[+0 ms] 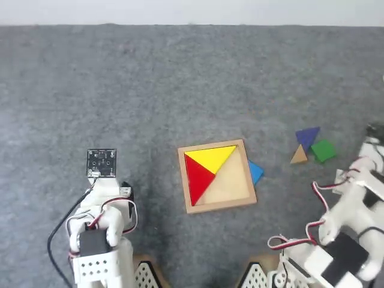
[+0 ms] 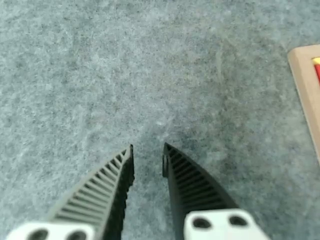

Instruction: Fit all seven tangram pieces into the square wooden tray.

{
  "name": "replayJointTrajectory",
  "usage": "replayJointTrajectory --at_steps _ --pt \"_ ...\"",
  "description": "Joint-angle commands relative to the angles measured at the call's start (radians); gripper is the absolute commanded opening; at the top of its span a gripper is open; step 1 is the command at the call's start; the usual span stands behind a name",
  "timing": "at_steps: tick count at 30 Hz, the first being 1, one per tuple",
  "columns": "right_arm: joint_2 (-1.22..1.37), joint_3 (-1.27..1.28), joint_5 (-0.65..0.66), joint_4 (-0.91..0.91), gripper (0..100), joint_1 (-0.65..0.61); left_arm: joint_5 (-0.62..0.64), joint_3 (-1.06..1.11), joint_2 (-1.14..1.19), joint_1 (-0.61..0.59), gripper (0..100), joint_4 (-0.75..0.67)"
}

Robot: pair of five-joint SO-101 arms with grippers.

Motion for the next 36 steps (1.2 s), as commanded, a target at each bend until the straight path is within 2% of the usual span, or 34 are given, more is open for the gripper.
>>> replayJointTrajectory --at_steps 1,9,14,19,32,36 --pt "-0.004 -0.12 0.107 0.073 24.5 -0.013 -0.002 -0.013 -0.02 -0.005 9 0.003" --pt "0.111 -0.212 0.27 0.124 24.5 0.012 -0.002 -0.013 -0.02 -0.005 9 0.003" --pt "0.254 -0.226 0.316 0.111 24.5 0.024 -0.002 -0.013 -0.02 -0.005 9 0.003" --pt "0.331 -0.256 0.318 0.056 24.5 0.041 -0.002 -0.013 -0.02 -0.003 9 0.003" --pt "0.28 -0.255 0.321 0.061 24.3 0.071 -0.002 -0.013 -0.02 -0.005 9 0.003" --pt "0.325 -0.218 0.351 0.061 12.8 0.065 -0.002 -0.013 -0.02 -0.005 9 0.003"
